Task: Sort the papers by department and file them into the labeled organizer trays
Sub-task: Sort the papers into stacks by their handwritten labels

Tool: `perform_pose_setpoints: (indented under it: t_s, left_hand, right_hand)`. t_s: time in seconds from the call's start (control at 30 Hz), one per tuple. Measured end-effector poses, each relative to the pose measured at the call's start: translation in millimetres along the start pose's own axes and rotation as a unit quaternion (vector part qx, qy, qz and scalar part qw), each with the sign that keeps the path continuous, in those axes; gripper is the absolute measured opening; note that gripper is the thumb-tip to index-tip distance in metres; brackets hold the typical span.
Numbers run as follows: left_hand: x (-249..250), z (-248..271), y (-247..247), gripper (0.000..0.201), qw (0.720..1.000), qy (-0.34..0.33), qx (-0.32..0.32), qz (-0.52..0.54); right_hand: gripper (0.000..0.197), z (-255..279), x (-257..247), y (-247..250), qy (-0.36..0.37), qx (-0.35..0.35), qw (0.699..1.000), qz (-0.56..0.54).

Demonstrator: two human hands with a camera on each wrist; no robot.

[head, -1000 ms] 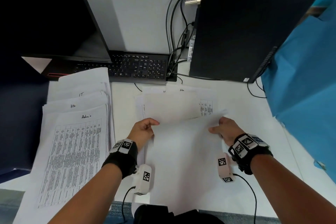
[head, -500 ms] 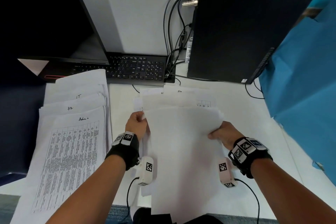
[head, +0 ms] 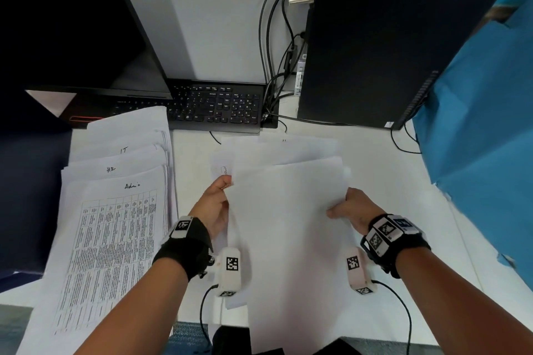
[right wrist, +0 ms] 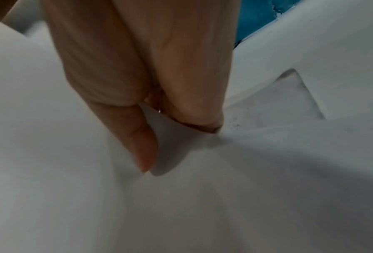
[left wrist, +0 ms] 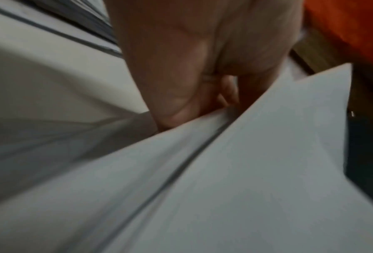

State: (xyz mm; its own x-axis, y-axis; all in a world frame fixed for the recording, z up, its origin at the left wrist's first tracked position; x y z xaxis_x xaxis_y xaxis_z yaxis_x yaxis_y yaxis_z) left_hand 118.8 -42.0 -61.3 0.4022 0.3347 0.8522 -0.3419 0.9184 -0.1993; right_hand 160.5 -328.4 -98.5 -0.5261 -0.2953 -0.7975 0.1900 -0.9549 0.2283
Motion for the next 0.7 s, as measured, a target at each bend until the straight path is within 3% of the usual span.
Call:
perform_pose_setpoints:
  t_s: [0.1,0.17,0.3,0.37,0.47,0.6,0.7]
  left_hand:
    - [-3,6,-8,0.024,0.997,0.049,-0.046,0.025]
    - [-7,8,-8,0.034,0.996,0.074,-0.054,0.019]
    - [-8,12,-5,0.024,0.993,0.095,-0.031,0.061]
    - [-8,11,-3,0.032,0.989,0.098,-0.013,0.106]
    - [-12,13,-5,0.024,0.985,0.100,-0.004,0.141]
    - [-23,15,-13,0.038,0.985,0.107,0.022,0.130]
    - [-33,22,-25,0.034,0.993,0.118,0.008,0.025]
  right_hand:
    - [0.032,2,-4,3,0.000,0.017,0.998,-0.061]
    - [0.031,3,-9,1,0.011,0.003,0.997,-0.081]
    - [0.051,0,-7,-1,-0.010,0.010,0.999,-0.050]
    - [0.040,0,-7,-3,-0.013,0.008,1.000,-0.011]
    - [0.026,1,-7,2,-0.030,0.035,0.999,-0.011]
    - [0.047,7,-17,5,-0.028,0.050,0.998,0.003]
    - [0.059,7,-19,-4,-0.013,0.036,0.999,0.023]
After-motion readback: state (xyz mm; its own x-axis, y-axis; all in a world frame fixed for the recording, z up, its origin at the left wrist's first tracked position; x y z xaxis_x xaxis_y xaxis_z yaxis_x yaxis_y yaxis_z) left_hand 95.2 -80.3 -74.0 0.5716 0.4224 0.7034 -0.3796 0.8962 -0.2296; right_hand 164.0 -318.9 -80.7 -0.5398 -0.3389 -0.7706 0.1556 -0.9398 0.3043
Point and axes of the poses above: each hand's wrist, its own z-axis away from the middle knuckle, its own y-axis out of the back of the hand, x = y × z, the point moved 9 cm from there along -z, towards the middle knuckle, and after that the axes turned 7 degrees about x, right-handed, at the moved point
